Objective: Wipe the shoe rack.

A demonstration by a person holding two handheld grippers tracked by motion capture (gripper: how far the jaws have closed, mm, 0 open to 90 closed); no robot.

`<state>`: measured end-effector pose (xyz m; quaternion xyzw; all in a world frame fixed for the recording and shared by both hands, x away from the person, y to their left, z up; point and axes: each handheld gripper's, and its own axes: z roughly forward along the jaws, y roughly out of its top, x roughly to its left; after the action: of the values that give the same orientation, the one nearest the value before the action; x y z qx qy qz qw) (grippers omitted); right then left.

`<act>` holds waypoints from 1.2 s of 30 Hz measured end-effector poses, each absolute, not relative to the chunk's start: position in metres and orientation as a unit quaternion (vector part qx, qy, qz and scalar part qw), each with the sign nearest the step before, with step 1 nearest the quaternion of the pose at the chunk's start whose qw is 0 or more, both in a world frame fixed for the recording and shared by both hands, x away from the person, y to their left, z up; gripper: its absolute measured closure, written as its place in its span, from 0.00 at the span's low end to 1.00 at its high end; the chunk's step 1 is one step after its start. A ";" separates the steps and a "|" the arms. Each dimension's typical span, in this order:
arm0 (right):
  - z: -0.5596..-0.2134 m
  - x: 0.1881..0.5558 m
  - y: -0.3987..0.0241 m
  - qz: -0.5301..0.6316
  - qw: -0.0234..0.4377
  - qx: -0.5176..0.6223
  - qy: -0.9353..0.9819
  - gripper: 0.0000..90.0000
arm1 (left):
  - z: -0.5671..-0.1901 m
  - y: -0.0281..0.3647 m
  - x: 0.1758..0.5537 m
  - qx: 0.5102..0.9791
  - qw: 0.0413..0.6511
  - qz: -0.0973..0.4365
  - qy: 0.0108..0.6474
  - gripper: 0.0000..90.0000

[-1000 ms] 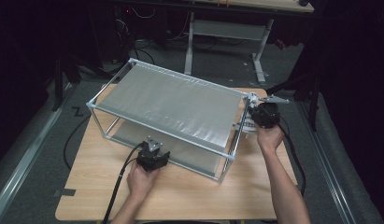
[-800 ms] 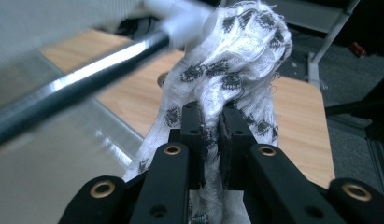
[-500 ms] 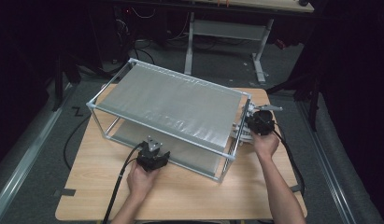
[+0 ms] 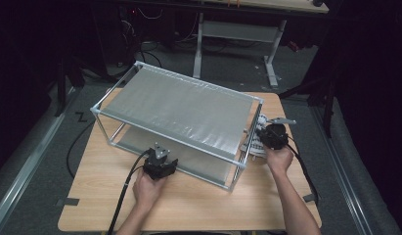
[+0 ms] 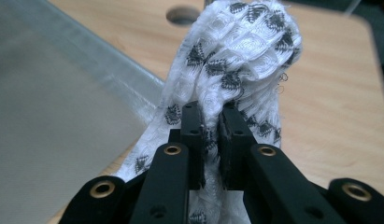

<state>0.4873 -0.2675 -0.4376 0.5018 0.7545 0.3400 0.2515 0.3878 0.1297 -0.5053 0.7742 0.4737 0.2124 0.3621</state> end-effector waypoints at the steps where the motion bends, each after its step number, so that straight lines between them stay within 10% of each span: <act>1: -0.433 0.484 -0.269 0.345 0.257 0.497 0.754 0.92 | -0.505 0.130 0.388 0.774 0.362 0.213 0.474 0.53; 36: -0.355 0.364 -0.290 0.411 0.302 0.426 0.747 0.91 | -0.505 0.130 0.388 0.773 0.363 0.213 0.474 0.53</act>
<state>0.3640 -0.2900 -0.3550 0.4256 0.7474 0.4108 0.3025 0.3878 0.1296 -0.5054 0.7732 0.4743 0.2130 0.3631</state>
